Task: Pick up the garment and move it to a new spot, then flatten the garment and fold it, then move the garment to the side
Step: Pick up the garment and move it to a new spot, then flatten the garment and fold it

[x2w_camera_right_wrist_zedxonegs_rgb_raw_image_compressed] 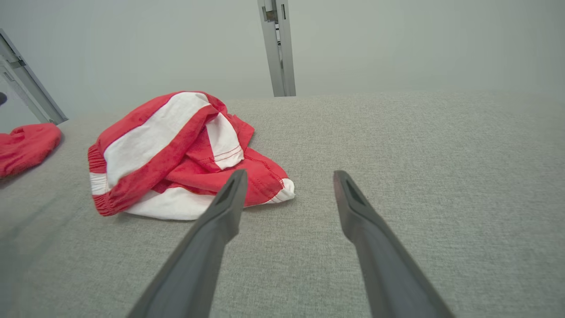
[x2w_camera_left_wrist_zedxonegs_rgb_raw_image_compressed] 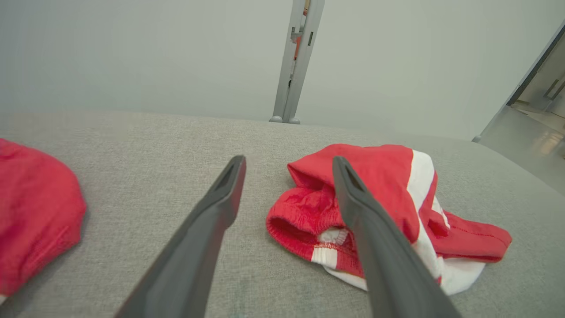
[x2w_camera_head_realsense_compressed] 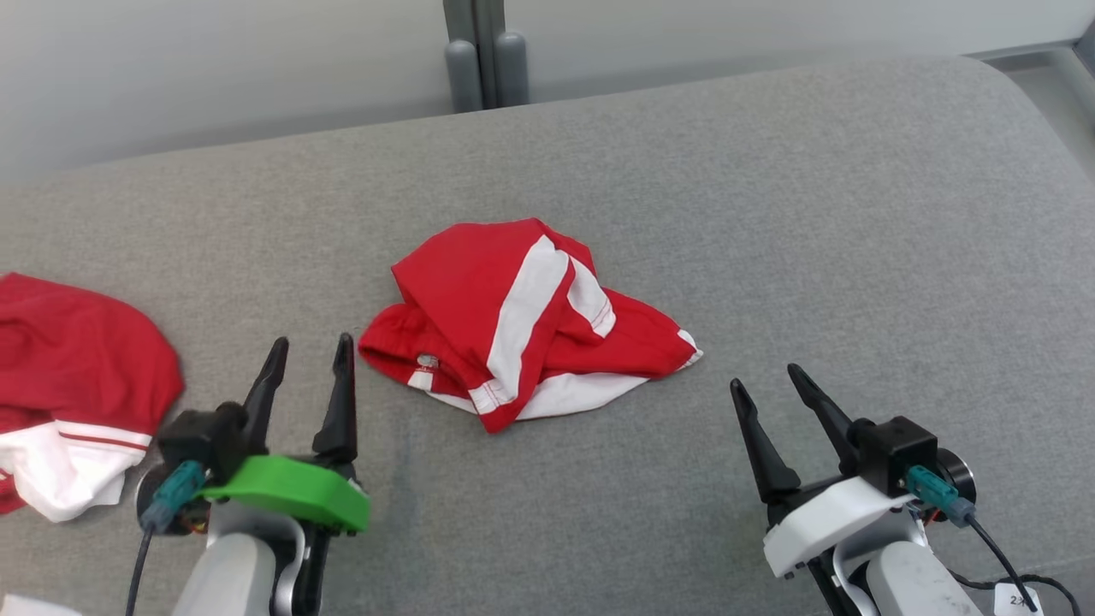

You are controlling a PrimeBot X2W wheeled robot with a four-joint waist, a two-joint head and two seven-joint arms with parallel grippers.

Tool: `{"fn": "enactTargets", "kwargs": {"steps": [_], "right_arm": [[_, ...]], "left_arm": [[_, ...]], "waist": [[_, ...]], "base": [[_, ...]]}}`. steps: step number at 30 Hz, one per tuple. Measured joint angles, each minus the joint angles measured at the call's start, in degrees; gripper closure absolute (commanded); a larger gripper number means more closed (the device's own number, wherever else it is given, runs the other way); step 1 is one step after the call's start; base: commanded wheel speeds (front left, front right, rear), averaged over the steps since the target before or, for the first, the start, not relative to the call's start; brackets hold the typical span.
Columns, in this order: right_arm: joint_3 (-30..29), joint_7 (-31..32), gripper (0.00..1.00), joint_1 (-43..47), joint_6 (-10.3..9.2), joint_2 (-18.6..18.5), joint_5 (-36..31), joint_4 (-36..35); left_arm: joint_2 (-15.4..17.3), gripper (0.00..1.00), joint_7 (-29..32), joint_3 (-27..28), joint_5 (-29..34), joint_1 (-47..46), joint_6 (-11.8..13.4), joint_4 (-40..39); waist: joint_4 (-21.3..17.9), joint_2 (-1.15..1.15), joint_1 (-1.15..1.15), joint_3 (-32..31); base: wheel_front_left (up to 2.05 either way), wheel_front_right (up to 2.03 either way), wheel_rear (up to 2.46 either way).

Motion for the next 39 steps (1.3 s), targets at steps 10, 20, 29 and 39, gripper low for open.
{"fn": "enactTargets", "kwargs": {"steps": [10, 20, 29, 39], "right_arm": [[-2.0, 0.0, 0.0, 4.6, 0.0, 0.0, -0.4, 0.5], [-2.9, 0.0, 0.0, 6.6, 0.0, 0.0, -0.3, 1.1], [-2.0, 0.0, 0.0, 1.2, 0.0, 0.0, -4.3, 2.1], [-0.2, 0.0, 0.0, -10.7, 0.0, 0.0, -8.7, 9.1]], "left_arm": [[-2.4, 0.0, 0.0, 7.0, 13.2, 12.7, -0.2, -6.0], [-4.2, 0.0, 0.0, 9.2, 17.6, 18.8, -0.3, -7.7], [-4.9, 0.0, 0.0, 7.9, 16.5, 15.5, -0.3, -8.1], [-4.9, 0.0, 0.0, 5.0, 14.6, 10.2, -0.3, -7.8]], "waist": [[3.1, 0.0, 0.0, -4.4], [5.8, 0.0, 0.0, -6.3], [6.6, 0.0, 0.0, -3.5], [8.6, 0.0, 0.0, 4.0]], "base": [[0.0, 0.0, 0.0], [0.0, 0.0, 0.0], [0.0, 0.0, 0.0], [0.0, 0.0, 0.0]]}}
